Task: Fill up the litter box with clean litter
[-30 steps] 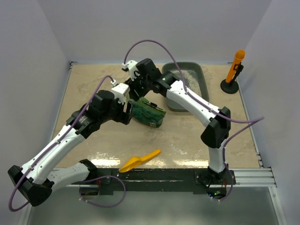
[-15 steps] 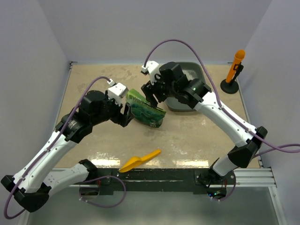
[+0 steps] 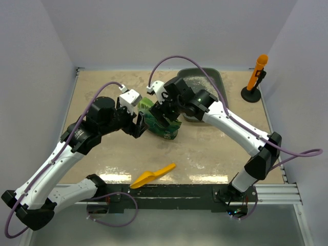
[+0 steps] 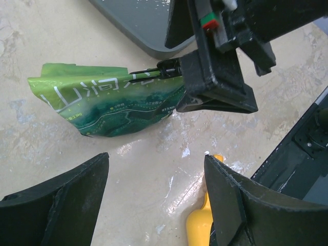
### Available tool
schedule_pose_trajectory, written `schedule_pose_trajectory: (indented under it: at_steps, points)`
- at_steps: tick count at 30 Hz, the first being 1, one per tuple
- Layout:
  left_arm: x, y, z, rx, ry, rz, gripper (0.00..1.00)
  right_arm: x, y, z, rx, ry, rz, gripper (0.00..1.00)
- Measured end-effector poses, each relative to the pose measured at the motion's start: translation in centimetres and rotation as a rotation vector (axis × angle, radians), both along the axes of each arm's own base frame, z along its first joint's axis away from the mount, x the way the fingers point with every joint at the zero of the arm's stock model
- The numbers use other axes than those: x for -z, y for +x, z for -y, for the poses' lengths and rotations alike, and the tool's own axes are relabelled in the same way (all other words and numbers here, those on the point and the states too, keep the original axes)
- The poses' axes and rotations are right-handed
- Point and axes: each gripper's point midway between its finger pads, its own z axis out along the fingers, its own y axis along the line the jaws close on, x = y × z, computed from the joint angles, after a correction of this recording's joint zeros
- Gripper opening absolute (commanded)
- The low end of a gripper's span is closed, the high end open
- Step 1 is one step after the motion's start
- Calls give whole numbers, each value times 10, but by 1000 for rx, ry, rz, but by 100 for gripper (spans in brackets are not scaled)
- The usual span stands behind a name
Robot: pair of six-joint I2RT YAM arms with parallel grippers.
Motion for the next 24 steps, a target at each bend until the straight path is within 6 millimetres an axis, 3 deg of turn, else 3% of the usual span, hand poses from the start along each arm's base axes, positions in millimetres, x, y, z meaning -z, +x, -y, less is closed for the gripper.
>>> schedule_pose_trajectory:
  at_steps: [5,11,19,24]
  points:
    - [0,0,0,0,0,1,80,13,-1,-2,-1,-31,-15,75]
    - [0,0,0,1,1,2,80,15,8,6,49,-70,18,61]
    - [0,0,0,2,2,3,80,15,13,12,84,-90,40,40]
    - [0,0,0,3,4,4,80,15,14,12,86,-92,41,21]
